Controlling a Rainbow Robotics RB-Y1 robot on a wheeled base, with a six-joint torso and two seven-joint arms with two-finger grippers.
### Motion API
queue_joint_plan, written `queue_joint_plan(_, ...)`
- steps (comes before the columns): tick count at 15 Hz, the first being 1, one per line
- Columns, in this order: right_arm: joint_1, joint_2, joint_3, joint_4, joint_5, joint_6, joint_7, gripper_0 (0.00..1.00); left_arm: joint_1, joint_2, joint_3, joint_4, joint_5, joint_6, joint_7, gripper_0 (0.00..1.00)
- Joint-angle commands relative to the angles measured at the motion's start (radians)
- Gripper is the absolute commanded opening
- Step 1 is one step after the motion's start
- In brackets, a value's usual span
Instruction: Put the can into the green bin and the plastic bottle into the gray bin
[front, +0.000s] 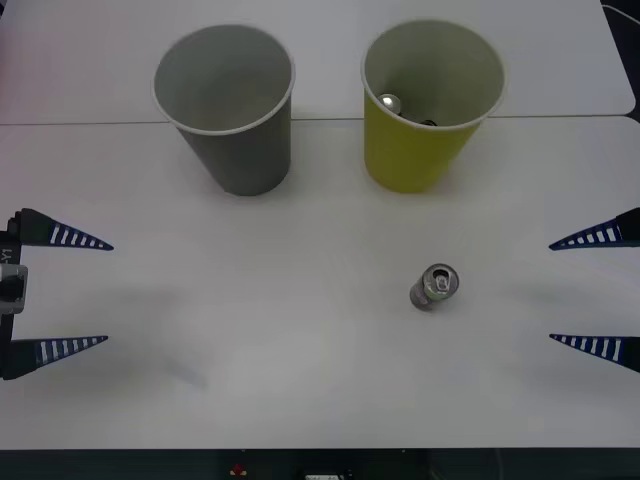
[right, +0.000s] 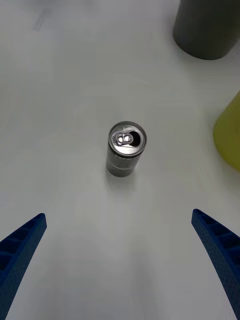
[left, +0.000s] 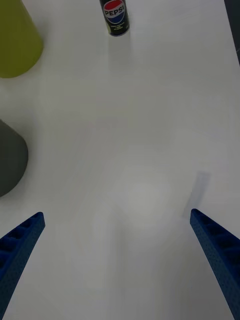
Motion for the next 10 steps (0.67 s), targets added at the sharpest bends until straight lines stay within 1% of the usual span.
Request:
queue_joint_plan(1, -0.001, -0.001, -0.004, 0.002, -0.002, 0.004, 0.003, 1.0, 0.0, 0.0, 0.0, 0.0, 0.0, 0.0, 0.0, 1.0)
queue_joint_plan(3, 0.007, -0.016, -0.025, -0.002, -0.016, 0.005, 0.006, 1.0, 0.0, 0.0, 0.0, 0.0, 0.0, 0.0, 0.0, 1.0)
queue_joint_plan(5, 0.008, -0.021, -0.027, 0.008, -0.019, 0.005, 0.011, 1.0, 0.0, 0.0, 0.0, 0.0, 0.0, 0.0, 0.0, 1.0)
queue_joint_plan(7, 0.008, -0.008, -0.019, 0.048, -0.02, 0.005, 0.029, 1.0, 0.0, 0.0, 0.0, 0.0, 0.0, 0.0, 0.0, 1.0)
queue_joint_plan(10, 0.008, 0.035, 0.004, 0.107, -0.053, 0.005, 0.069, 1.0, 0.0, 0.0, 0.0, 0.0, 0.0, 0.0, 0.0, 1.0)
